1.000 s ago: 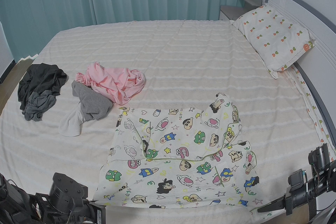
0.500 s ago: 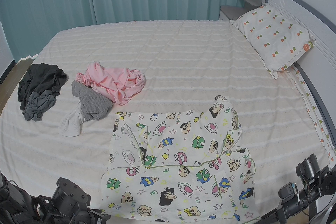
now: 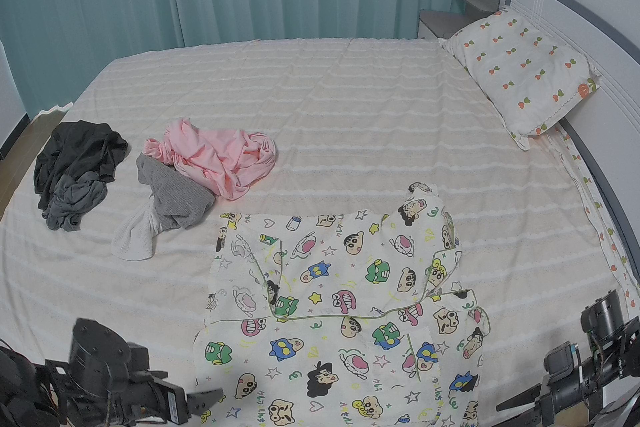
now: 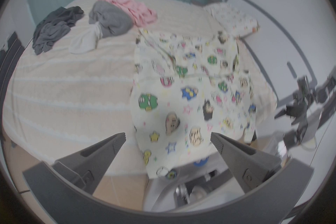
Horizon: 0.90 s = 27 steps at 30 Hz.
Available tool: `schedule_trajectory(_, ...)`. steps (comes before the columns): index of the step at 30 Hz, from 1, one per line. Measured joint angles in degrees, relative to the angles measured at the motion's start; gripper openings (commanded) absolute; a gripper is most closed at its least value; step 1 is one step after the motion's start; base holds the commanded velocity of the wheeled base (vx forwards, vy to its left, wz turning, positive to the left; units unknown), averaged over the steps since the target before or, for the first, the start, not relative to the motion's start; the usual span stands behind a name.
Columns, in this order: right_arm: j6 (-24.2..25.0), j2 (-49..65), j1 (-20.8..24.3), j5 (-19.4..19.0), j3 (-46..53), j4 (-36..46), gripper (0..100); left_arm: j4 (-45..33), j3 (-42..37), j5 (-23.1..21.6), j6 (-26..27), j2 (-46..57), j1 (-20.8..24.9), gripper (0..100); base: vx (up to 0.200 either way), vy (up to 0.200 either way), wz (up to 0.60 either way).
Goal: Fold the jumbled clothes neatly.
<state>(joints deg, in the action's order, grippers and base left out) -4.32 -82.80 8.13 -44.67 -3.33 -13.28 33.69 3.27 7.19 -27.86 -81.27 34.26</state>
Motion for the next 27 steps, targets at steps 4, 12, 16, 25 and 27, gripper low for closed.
schedule_trajectory(4,1.7,4.1,-4.2,-1.2,-2.4,0.0,100,-0.6,6.3,-1.0,-0.2,2.1,-6.2,100,0.000,0.000,0.00)
schedule_trajectory(12,6.1,10.5,-8.5,-2.4,-8.0,0.0,100,-1.0,17.4,-3.0,-5.9,-5.7,-10.9,100,0.000,0.000,0.00)
schedule_trajectory(16,7.5,13.1,-9.3,-2.7,-9.4,0.0,100,0.4,23.3,-5.5,-10.8,-13.7,-11.8,100,0.000,0.000,0.00)
schedule_trajectory(25,9.0,21.0,-9.7,-2.9,-10.4,0.4,100,1.5,38.2,-15.1,-20.1,-27.6,-13.8,100,0.000,0.000,0.00)
schedule_trajectory(27,9.1,22.5,-9.7,-2.9,-10.4,0.5,100,1.6,40.0,-16.0,-20.2,-30.3,-14.0,100,0.000,0.000,0.00)
